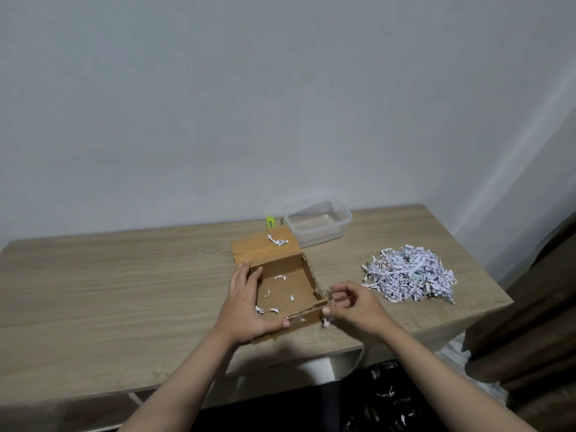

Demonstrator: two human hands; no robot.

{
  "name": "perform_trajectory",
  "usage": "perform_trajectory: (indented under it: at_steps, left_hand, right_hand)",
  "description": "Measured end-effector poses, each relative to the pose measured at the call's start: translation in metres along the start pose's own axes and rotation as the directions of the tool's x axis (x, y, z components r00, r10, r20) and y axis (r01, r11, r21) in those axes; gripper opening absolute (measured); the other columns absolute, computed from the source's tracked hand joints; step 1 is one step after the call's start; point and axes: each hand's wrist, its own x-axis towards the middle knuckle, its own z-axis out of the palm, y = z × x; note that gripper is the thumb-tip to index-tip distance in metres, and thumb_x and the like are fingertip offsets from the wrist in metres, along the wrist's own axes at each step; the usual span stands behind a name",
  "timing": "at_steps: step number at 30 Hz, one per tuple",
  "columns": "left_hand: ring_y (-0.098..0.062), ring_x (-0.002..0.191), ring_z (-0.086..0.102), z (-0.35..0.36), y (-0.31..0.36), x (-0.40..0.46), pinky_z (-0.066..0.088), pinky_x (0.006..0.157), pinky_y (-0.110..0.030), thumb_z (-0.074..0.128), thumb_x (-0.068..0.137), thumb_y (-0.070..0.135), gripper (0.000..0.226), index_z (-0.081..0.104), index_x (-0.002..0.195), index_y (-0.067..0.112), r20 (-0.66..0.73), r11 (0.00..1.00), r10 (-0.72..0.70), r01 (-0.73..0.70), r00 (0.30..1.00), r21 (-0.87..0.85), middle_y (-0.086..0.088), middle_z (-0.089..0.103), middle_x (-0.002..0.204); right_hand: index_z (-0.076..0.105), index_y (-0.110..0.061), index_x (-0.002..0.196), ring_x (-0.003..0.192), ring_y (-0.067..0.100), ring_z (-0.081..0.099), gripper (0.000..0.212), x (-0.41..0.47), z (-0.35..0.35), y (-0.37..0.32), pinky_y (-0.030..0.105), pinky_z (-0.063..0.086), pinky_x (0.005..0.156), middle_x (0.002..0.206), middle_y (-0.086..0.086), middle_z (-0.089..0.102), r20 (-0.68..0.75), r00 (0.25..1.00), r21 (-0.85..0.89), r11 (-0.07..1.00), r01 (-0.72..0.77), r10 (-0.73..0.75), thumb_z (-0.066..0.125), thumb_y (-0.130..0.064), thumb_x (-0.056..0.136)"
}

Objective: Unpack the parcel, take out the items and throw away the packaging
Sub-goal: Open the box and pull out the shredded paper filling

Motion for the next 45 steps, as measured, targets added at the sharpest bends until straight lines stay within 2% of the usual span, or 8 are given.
perform_trajectory:
  at_steps: [4, 10, 13, 17, 21, 30, 40, 45]
  left_hand:
    - [-0.021, 0.146, 0.000, 0.000, -0.001, 0.000, 0.010, 0.117, -0.036, 0.056, 0.036, 0.091, 0.135, 0.026, 0.146, 0.018, 0.003, 1.000, 0.002, -0.002, 1.000, 0.007, -0.005, 0.007, 0.158]
    - [-0.021, 0.146, -0.001, 0.000, -0.002, 0.000, 0.011, 0.119, -0.039, 0.054, 0.036, 0.093, 0.136, 0.026, 0.146, 0.019, 0.012, 1.000, 0.000, 0.000, 1.000, 0.018, -0.004, 0.005, 0.159]
    - [-0.021, 0.146, 0.000, 0.000, -0.003, 0.000, 0.011, 0.119, -0.039, 0.053, 0.036, 0.093, 0.136, 0.026, 0.146, 0.018, 0.016, 1.000, 0.004, -0.005, 1.000, 0.012, -0.005, 0.006, 0.159]
    - [-0.022, 0.146, -0.002, -0.002, -0.003, 0.001, 0.008, 0.118, -0.037, 0.050, 0.034, 0.095, 0.141, 0.023, 0.147, 0.016, 0.035, 1.000, 0.019, -0.019, 0.999, 0.014, -0.007, 0.005, 0.159]
    - [-0.021, 0.147, -0.005, -0.010, -0.006, 0.000, 0.004, 0.117, -0.034, 0.050, 0.035, 0.095, 0.145, 0.016, 0.149, 0.014, 0.090, 0.999, 0.043, -0.046, 0.995, 0.027, -0.007, 0.001, 0.160]
    - [-0.018, 0.147, -0.008, -0.038, -0.032, -0.008, 0.006, 0.120, -0.040, 0.049, 0.035, 0.096, 0.146, 0.012, 0.150, 0.015, 0.099, 0.992, -0.012, -0.001, 0.995, 0.128, -0.004, -0.005, 0.160]
    - [-0.023, 0.146, -0.016, -0.058, -0.033, -0.004, -0.010, 0.115, -0.051, 0.044, 0.028, 0.098, 0.153, -0.003, 0.151, 0.020, 0.234, 0.970, -0.083, 0.024, 0.969, 0.243, -0.009, -0.014, 0.159]
    - [-0.023, 0.147, -0.006, -0.045, 0.013, 0.012, -0.005, 0.117, -0.051, 0.039, 0.032, 0.100, 0.144, 0.009, 0.150, 0.022, 0.203, 0.982, 0.008, -0.047, 0.979, 0.184, -0.008, -0.003, 0.160]
  right_hand:
    - [0.064, -0.013, 0.090, 0.060, 0.012, 0.052, 0.041, 0.001, 0.010, 0.011, 0.039, 0.056, 0.074, 0.074, 0.003, 0.056, -0.060, 0.998, -0.039, 0.999, 0.022, -0.025, 0.085, 0.002, 0.058]
    - [0.072, -0.012, 0.081, 0.047, -0.002, 0.051, 0.021, 0.001, 0.010, 0.016, 0.013, 0.045, 0.058, 0.044, -0.012, 0.057, -0.177, 0.978, -0.168, 0.983, 0.079, -0.109, 0.078, 0.004, 0.068]
    - [0.070, -0.013, 0.077, 0.053, 0.002, 0.060, 0.022, -0.001, 0.009, 0.019, 0.009, 0.045, 0.054, 0.053, -0.009, 0.062, -0.231, 0.964, -0.185, 0.979, 0.088, -0.130, 0.063, 0.008, 0.076]
    - [0.065, -0.019, 0.077, 0.047, 0.000, 0.046, 0.026, -0.008, 0.010, 0.021, 0.010, 0.046, 0.058, 0.069, 0.002, 0.060, -0.170, 0.977, -0.179, 0.979, 0.095, -0.126, 0.079, 0.001, 0.068]
    - [0.068, -0.015, 0.091, 0.061, 0.009, 0.056, 0.026, -0.013, 0.015, 0.018, 0.008, 0.047, 0.063, 0.077, 0.008, 0.067, -0.163, 0.965, -0.204, 0.964, 0.172, -0.207, 0.080, -0.007, 0.069]
    - [0.064, -0.016, 0.083, 0.047, 0.000, 0.048, 0.015, -0.009, 0.047, 0.012, 0.015, 0.044, 0.054, 0.052, -0.005, 0.052, -0.065, 0.983, -0.232, 0.961, 0.152, -0.171, 0.076, -0.014, 0.074]
    - [0.060, -0.020, 0.075, 0.048, -0.003, 0.050, 0.015, -0.007, 0.072, 0.010, 0.011, 0.043, 0.055, 0.067, -0.008, 0.061, -0.085, 0.977, -0.233, 0.957, 0.174, -0.198, 0.075, -0.020, 0.077]
    - [0.066, -0.013, 0.084, 0.050, -0.003, 0.051, 0.009, -0.005, 0.043, 0.003, 0.011, 0.045, 0.058, 0.067, -0.005, 0.061, -0.135, 0.972, -0.216, 0.963, 0.161, -0.193, 0.072, -0.017, 0.079]
